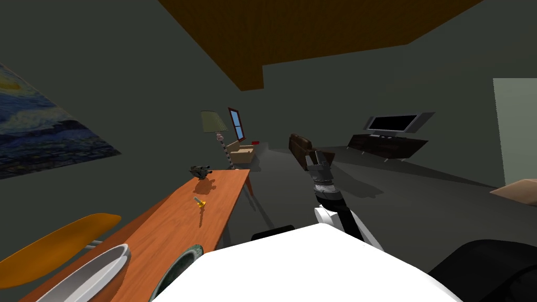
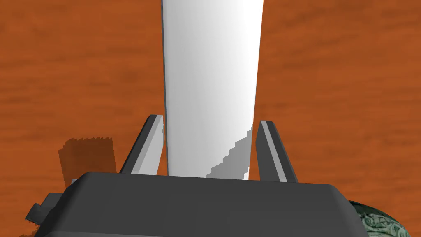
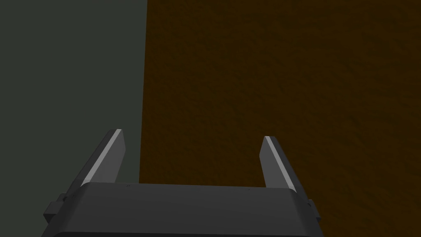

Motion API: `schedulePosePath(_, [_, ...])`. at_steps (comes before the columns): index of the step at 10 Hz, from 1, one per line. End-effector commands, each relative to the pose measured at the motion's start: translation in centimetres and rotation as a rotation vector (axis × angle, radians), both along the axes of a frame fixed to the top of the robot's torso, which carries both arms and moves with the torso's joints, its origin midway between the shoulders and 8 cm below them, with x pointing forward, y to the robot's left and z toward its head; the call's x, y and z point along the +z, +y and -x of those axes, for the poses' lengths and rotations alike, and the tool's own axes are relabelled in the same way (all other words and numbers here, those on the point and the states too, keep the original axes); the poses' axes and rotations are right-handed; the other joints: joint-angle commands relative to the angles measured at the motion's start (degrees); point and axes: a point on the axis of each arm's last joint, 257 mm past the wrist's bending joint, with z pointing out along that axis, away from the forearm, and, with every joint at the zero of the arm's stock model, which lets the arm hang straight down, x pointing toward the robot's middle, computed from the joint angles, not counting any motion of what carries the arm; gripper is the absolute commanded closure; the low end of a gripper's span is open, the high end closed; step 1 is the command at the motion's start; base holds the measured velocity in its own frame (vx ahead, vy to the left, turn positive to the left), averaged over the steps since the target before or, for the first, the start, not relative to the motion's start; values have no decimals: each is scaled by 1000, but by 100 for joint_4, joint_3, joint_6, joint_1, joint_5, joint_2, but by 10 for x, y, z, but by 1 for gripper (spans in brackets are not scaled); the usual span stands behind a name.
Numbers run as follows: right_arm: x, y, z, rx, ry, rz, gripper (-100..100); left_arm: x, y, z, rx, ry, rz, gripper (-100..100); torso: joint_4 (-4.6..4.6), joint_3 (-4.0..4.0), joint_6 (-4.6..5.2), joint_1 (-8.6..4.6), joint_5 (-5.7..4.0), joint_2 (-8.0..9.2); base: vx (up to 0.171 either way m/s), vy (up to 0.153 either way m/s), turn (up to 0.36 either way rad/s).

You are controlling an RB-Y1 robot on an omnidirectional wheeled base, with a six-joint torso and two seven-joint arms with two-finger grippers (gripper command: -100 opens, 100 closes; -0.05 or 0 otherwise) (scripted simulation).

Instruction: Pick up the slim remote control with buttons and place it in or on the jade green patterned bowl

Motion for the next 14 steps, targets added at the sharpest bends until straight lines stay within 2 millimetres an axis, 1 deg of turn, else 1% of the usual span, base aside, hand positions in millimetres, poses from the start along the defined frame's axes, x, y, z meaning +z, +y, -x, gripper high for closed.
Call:
schedulePosePath(1, [0, 0, 0, 0, 0, 0, 0, 16, 10, -11, 28, -41, -11, 100, 0, 0, 0, 0, 0, 0, -26, -198, 4])
schedulePosePath(2, [0, 0, 0, 0, 0, 0, 0, 20, 12, -13, 21, -43, -21, 100, 3, 2, -1, -16, -2, 2, -20, -133, 15])
schedulePosePath(3, [0, 0, 0, 0, 0, 0, 0, 16, 10, -11, 28, -41, -11, 100, 3, 2, 1, 6, -1, 0, -2, -46, -4])
schedulePosePath(4, [0, 0, 0, 0, 0, 0, 0, 37, 19, -16, 61, -84, -27, 100, 1, -1, 0, 39, 7, -4, 10, -124, -33])
schedulePosePath(5, [0, 0, 0, 0, 0, 0, 0, 37, 19, -16, 61, -84, -27, 100, 2, -3, 5, 18, 3, -10, -2, -136, -16])
schedulePosePath(7, [0, 0, 0, 0, 0, 0, 0, 57, 28, -17, 92, -112, -38, 100, 4, 0, 1, 1, -1, -3, 2, -175, -46])
schedulePosePath(8, [0, 0, 0, 0, 0, 0, 0, 63, 29, -14, 102, -108, -32, 100, 3, -2, 3, -10, -5, -9, 26, -173, -95])
schedulePosePath(9, [0, 0, 0, 0, 0, 0, 0, 65, 26, -9, 108, -93, -16, 100, 1, -7, 8, -12, -6, -15, 84, -147, -98])
schedulePosePath(11, [0, 0, 0, 0, 0, 0, 0, 61, 16, 2, 116, -57, 30, 100, -9, -27, 13, 8, -1, -48, 106, -90, -122])
schedulePosePath(14, [0, 0, 0, 0, 0, 0, 0, 49, -2, 16, 126, -13, 101, 100, -13, -27, 8, 47, 5, -43, 73, -30, -69])
